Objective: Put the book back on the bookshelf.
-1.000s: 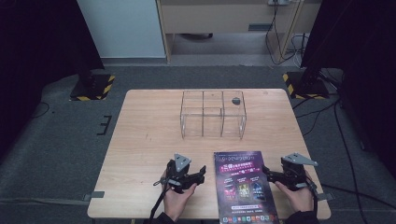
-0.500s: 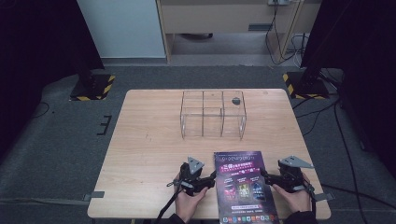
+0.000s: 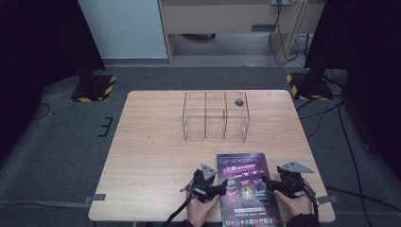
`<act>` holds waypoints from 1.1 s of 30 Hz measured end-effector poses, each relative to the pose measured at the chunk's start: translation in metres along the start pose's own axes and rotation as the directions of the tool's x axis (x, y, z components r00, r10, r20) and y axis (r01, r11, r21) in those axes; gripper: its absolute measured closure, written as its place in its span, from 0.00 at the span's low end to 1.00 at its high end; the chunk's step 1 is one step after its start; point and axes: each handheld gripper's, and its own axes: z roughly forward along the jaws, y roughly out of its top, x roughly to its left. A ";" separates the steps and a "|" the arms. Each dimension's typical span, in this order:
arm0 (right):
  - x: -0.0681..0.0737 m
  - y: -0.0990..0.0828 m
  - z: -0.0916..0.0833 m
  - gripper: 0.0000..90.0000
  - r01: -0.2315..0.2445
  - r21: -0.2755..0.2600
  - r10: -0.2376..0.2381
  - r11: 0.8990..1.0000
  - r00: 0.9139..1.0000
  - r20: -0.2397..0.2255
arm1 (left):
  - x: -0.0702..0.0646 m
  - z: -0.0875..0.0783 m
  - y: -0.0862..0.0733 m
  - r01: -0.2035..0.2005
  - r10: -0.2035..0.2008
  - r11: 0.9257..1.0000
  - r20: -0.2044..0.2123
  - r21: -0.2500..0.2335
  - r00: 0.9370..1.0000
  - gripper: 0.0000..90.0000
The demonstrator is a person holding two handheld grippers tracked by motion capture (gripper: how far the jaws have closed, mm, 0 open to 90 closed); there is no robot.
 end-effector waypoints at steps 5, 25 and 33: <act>0.004 -0.002 0.004 0.30 0.031 0.019 -0.031 0.999 1.000 -0.007 | -0.003 0.003 -0.001 0.003 -0.003 1.000 0.006 0.004 1.000 0.42; 0.008 -0.008 0.011 0.35 -0.005 0.033 0.007 0.999 0.999 -0.051 | -0.015 0.010 -0.002 0.031 -0.032 0.999 -0.014 -0.025 0.999 0.41; 0.010 -0.008 0.011 0.39 -0.007 0.024 0.008 1.000 0.999 -0.051 | -0.015 0.012 -0.002 0.054 -0.055 0.997 -0.014 -0.046 0.998 0.42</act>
